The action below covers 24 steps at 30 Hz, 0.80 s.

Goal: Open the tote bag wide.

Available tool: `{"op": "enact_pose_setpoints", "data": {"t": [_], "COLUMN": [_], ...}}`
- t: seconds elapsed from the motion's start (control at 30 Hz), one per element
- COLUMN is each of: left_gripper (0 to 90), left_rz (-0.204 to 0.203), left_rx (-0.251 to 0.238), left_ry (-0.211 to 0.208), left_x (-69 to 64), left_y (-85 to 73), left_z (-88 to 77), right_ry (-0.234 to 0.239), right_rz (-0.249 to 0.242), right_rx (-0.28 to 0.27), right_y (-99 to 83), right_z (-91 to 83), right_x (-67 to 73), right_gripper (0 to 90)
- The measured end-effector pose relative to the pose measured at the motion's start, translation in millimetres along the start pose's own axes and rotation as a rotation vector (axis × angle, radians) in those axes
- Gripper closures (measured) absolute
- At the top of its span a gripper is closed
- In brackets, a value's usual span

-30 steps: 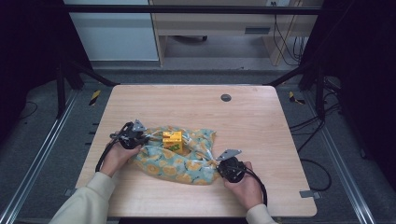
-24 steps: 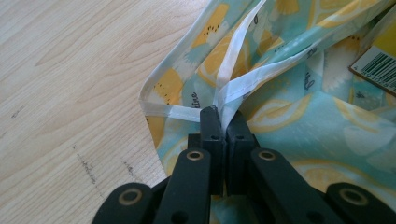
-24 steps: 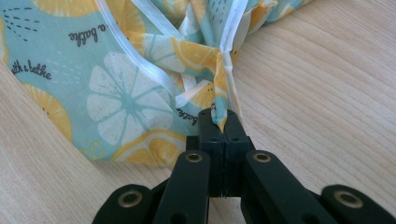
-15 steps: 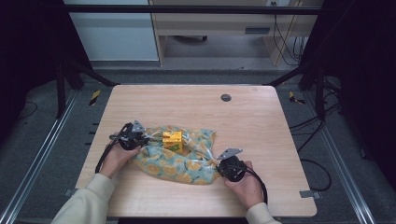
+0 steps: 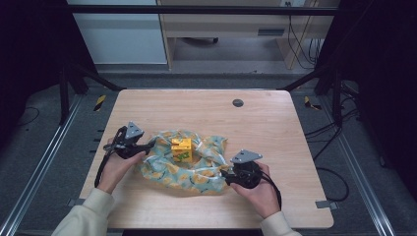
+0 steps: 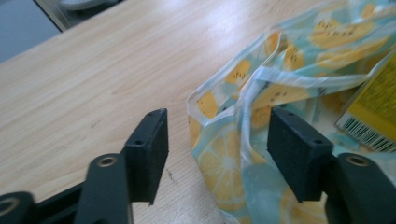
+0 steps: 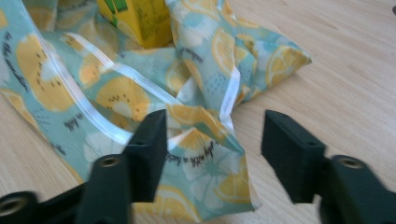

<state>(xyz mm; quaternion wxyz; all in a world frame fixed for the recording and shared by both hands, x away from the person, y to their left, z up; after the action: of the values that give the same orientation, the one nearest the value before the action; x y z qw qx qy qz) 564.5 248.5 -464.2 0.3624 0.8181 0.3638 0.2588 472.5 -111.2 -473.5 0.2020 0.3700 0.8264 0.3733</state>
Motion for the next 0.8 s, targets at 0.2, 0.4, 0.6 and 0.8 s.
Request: {"op": "enact_pose_setpoints", "data": {"t": [0.2, 0.4, 0.6, 0.8], "left_gripper": [24.7, 17.5, 12.4, 10.6], "left_rz": [-0.025, -0.034, -0.04, -0.07], "left_rx": [-0.062, -0.06, -0.048, -0.068], "left_ry": [-0.034, -0.059, -0.046, -0.027], "left_x": [-9.4, -20.2, -22.6, -15.2], "left_y": [14.9, 22.6, 19.9, 16.7], "left_z": [-14.1, -27.0, -40.7, -54.5], "right_ry": [-0.002, -0.026, -0.068, -0.107], "right_rz": [0.002, 0.035, 0.076, 0.102], "right_rx": [-0.052, -0.116, -0.145, -0.158], "right_y": [11.0, 24.5, 29.0, 25.2], "right_z": [-4.2, -13.0, -20.3, -26.7], "right_x": [7.4, 3.6, -13.9, -29.5], "right_gripper": [21.6, 15.1, 10.3, 9.4]}}
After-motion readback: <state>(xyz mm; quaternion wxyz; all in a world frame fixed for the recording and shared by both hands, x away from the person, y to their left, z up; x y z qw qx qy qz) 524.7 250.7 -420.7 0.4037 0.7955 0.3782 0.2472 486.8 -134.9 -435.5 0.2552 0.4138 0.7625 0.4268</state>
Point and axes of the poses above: each handheld gripper's, and its own axes: z roughly forward along the jaws, y roughly out of its top, x roughly to its left, the point moved 3 cm from there along z, roughly forward along the jaws, and after that the axes turned 1 degree about -y, right-handed, at the moved point
